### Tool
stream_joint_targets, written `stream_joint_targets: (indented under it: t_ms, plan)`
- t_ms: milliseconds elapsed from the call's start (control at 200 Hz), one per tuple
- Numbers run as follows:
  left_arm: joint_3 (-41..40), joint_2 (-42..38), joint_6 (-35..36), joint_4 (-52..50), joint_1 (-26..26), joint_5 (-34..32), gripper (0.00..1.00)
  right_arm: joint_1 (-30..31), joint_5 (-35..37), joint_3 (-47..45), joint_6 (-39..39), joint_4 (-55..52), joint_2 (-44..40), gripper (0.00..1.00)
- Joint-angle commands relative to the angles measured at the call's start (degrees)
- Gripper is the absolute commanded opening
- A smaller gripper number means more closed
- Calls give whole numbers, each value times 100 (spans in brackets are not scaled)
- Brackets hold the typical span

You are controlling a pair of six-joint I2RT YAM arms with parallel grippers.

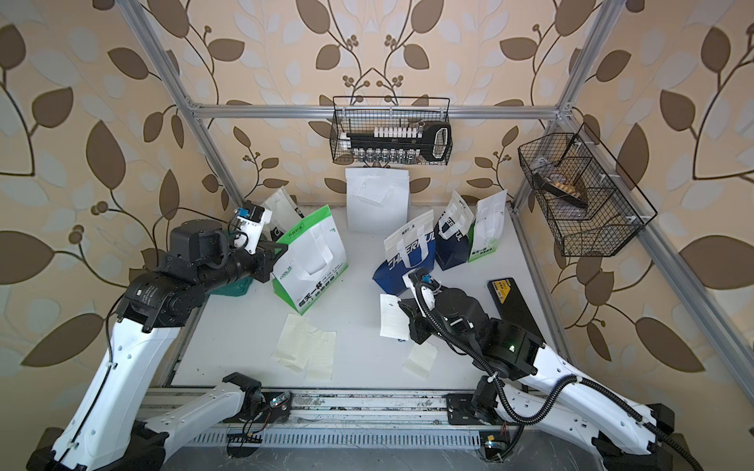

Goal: Staple the receipts to the bags
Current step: Place the takeout bag at the center of the board.

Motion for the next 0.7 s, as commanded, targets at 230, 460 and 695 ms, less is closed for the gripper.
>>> stream_joint_targets:
  t_ms: [230, 460, 695]
  plan:
    - [-1112, -267, -225, 779, -20, 1930, 0, 168, -448, 42, -379, 500, 155, 0]
    - [-1773, -139, -102, 1206, -76, 2330, 0, 843, -116, 203, -876, 1417, 926, 0]
    - [-2180, -74, -68, 1539, -260, 2364, 0, 862, -266, 185, -1214, 1754, 1273, 0]
